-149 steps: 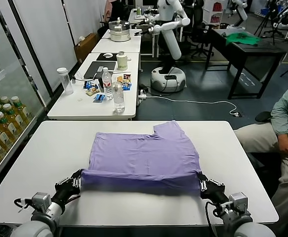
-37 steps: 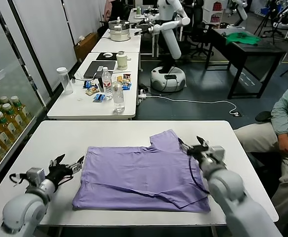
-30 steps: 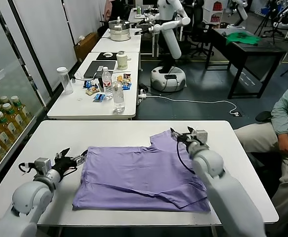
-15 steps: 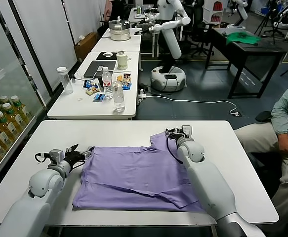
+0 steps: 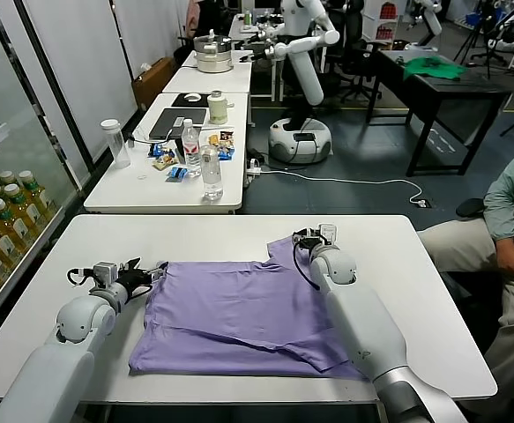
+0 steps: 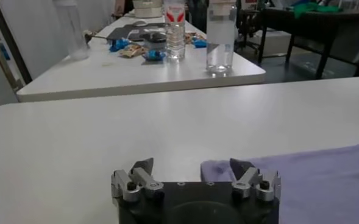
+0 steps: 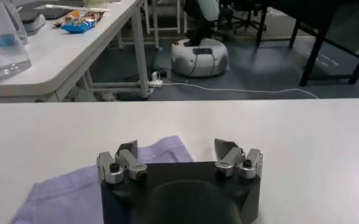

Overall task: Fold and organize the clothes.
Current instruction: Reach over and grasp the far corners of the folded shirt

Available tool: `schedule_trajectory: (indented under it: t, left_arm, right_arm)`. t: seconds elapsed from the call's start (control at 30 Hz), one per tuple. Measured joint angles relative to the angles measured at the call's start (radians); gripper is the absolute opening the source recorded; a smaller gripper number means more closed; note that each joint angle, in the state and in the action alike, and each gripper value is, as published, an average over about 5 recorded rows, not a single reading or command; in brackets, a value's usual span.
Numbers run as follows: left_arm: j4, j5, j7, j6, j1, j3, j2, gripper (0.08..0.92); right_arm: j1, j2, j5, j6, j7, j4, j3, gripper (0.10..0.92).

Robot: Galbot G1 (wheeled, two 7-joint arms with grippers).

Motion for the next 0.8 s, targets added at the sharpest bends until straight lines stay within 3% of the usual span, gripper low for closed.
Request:
schedule_trajectory:
  t: [0.17, 0.8]
  left_arm:
    - [0.010, 0.004, 0.015, -0.003, 0.001, 0.001, -0.005, 0.757]
    - [-0.001, -0.002, 0.047, -0.019, 0.016, -0.014, -0.014, 0.212]
  right_arm:
    - [0.002, 0.006, -0.004, 0.001, -0.001, -0.013, -0.002, 0.724]
    - [-0.011, -0.013, 0.001, 0.043, -0.026, 0.012, -0.016, 0.180]
